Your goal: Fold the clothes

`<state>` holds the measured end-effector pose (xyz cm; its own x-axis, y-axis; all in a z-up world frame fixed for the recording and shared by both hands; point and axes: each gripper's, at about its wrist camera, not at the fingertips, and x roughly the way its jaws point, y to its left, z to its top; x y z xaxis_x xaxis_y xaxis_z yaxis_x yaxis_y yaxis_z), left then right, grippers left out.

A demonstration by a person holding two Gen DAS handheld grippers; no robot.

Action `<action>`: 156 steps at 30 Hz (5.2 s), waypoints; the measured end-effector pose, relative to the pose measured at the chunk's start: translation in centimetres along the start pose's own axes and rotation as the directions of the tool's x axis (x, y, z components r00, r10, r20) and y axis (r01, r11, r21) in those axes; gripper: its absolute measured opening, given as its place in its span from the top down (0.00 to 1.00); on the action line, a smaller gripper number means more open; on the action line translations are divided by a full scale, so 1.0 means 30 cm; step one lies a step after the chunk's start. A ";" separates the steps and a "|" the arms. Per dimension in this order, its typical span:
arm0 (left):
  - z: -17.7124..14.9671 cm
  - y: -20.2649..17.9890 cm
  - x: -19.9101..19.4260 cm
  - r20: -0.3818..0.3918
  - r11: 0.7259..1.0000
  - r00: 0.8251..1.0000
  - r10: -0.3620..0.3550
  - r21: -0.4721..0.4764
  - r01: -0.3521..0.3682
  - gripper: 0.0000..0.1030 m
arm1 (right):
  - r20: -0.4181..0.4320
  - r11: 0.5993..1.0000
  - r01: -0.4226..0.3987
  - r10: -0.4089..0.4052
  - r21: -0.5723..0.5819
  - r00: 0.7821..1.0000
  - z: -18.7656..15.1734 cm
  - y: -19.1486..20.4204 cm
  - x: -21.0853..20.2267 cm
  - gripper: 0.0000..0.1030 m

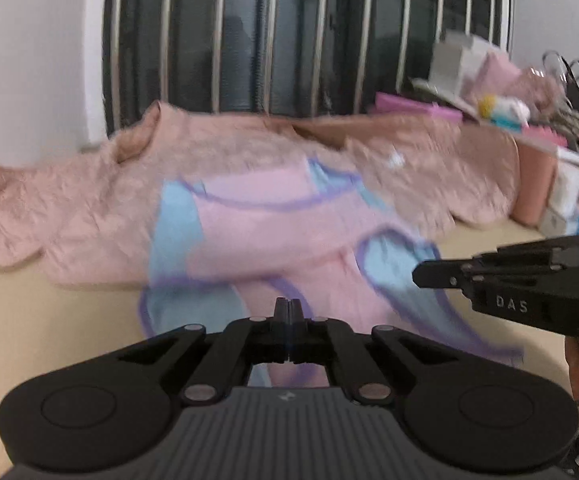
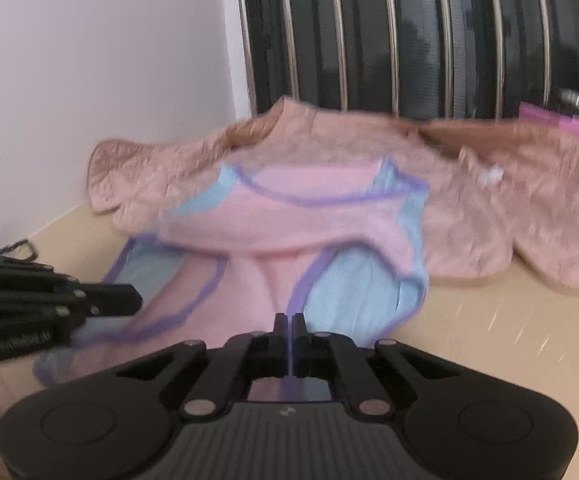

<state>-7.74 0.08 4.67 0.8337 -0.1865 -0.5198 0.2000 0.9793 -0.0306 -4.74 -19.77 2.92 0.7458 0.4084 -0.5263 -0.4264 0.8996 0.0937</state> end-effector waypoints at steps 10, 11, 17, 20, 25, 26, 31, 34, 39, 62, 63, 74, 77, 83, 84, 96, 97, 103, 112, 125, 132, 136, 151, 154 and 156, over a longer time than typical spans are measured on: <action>-0.045 -0.027 0.065 -0.119 0.997 0.991 -0.065 0.032 0.069 0.62 | -0.073 1.000 -0.012 0.013 0.015 0.997 -0.013 -0.024 0.054 0.71; -0.063 -0.038 0.084 -0.142 0.997 0.989 -0.052 0.042 0.059 0.66 | -0.084 1.000 -0.012 0.012 0.007 0.996 -0.025 -0.018 0.062 0.73; -0.061 -0.031 0.079 -0.114 0.999 0.992 -0.049 0.012 0.051 0.98 | -0.080 0.999 -0.040 0.037 -0.037 0.996 -0.043 0.019 0.066 0.99; -0.025 0.002 0.062 -0.085 0.997 0.993 -0.078 -0.034 0.076 0.98 | -0.040 0.999 -0.032 0.031 -0.024 0.999 -0.015 0.014 0.049 0.99; 0.052 0.043 0.066 -0.043 0.994 0.997 -0.066 -0.089 0.063 0.98 | 0.020 1.000 -0.004 0.004 -0.018 1.000 0.079 -0.012 0.042 0.99; 0.060 0.051 0.090 -0.062 0.993 0.996 -0.065 -0.099 0.059 0.97 | 0.026 1.000 0.009 -0.008 -0.023 1.000 0.094 -0.015 0.050 0.99; 0.044 0.069 0.153 -0.139 0.997 0.990 0.018 -0.076 -0.029 0.86 | -0.030 0.995 0.096 -0.096 0.003 0.995 0.111 -0.054 0.133 0.91; -0.002 0.114 0.065 -0.095 0.997 0.995 -0.013 -0.083 0.005 0.47 | -0.038 0.997 0.081 -0.081 0.000 0.996 0.067 -0.051 0.065 0.77; -0.092 0.182 -0.105 -0.101 0.995 0.995 0.026 -0.093 -0.035 0.47 | -0.009 0.999 -0.035 0.036 0.033 0.999 -0.075 -0.017 -0.163 0.70; -0.144 0.015 -0.292 -0.119 0.978 0.972 -0.205 0.006 0.207 0.53 | -0.100 0.994 0.108 -0.108 -0.006 0.989 -0.205 -0.010 -0.312 0.85; -0.130 0.030 -0.300 -0.101 0.979 0.974 -0.204 0.002 0.205 0.53 | -0.070 0.997 0.081 -0.082 -0.009 0.994 -0.200 -0.003 -0.336 0.83; -0.173 0.080 -0.142 -0.216 0.958 0.938 -0.272 0.027 0.284 0.99 | -0.037 0.958 -0.258 0.255 -0.128 0.966 -0.203 0.265 -0.265 0.74; -0.184 0.103 -0.138 -0.193 0.967 0.948 -0.253 -0.022 0.254 0.99 | -0.049 0.957 -0.257 0.253 -0.133 0.966 -0.212 0.296 -0.226 0.74; -0.140 0.179 -0.168 -0.128 0.973 0.968 -0.218 -0.112 0.204 0.75 | -0.069 0.954 -0.248 0.239 -0.171 0.968 -0.218 0.358 -0.196 0.74; -0.122 0.197 -0.162 -0.119 0.978 0.975 -0.186 -0.118 0.172 0.67 | -0.057 0.952 -0.262 0.256 -0.156 0.965 -0.212 0.364 -0.196 0.74; 0.202 0.324 0.117 -0.062 0.989 0.998 0.034 -0.144 -0.042 0.54 | -0.119 0.965 -0.255 0.248 -0.052 0.961 -0.216 0.343 -0.160 0.96; 0.227 0.323 0.154 -0.066 0.989 0.996 0.053 -0.137 -0.062 0.54 | -0.126 0.967 -0.250 0.243 -0.044 0.962 -0.218 0.319 -0.175 0.96; 0.304 0.335 0.401 -0.174 0.973 0.978 0.115 -0.177 -0.146 0.50 | -0.162 0.986 -0.167 0.167 0.013 0.973 -0.261 0.114 -0.324 0.97; 0.146 0.282 0.328 -0.159 0.959 0.986 0.040 -0.272 -0.083 0.98 | -0.156 0.992 0.102 -0.090 0.071 0.984 -0.288 -0.132 -0.424 0.96; -0.097 0.171 -0.180 -0.061 0.973 0.982 0.181 -0.136 -0.188 0.54 | -0.149 0.995 0.090 -0.084 0.037 0.985 -0.258 -0.133 -0.460 0.91; -0.117 0.318 -0.090 -0.161 0.929 0.982 0.100 -0.339 -0.151 0.61 | 0.069 0.991 -0.094 0.100 -0.091 0.993 0.042 -0.023 -0.301 0.59; -0.113 0.267 -0.052 -0.143 0.937 0.985 0.098 -0.321 -0.140 0.81 | 0.026 0.950 -0.189 0.202 -0.248 0.979 0.288 0.096 0.030 0.59; -0.122 -0.084 -0.139 0.024 0.995 0.996 0.082 0.063 -0.083 0.98 | -0.114 0.962 -0.176 0.154 -0.211 0.981 0.385 0.068 0.369 0.97; -0.185 -0.203 -0.165 -0.034 0.978 0.994 -0.099 0.181 0.104 0.88 | -0.057 0.985 -0.122 0.116 -0.119 0.992 0.306 -0.094 0.149 0.97; -0.200 -0.208 -0.193 -0.072 0.968 0.982 -0.175 0.172 0.185 0.78 | -0.101 0.994 -0.043 0.032 -0.100 0.994 0.213 -0.192 0.070 0.94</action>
<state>-16.89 -4.49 2.75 0.7464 -0.3486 -0.5669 0.4360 0.8997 0.0208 2.55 -23.12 6.68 0.6758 0.4195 -0.6060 -0.5069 0.8615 0.0311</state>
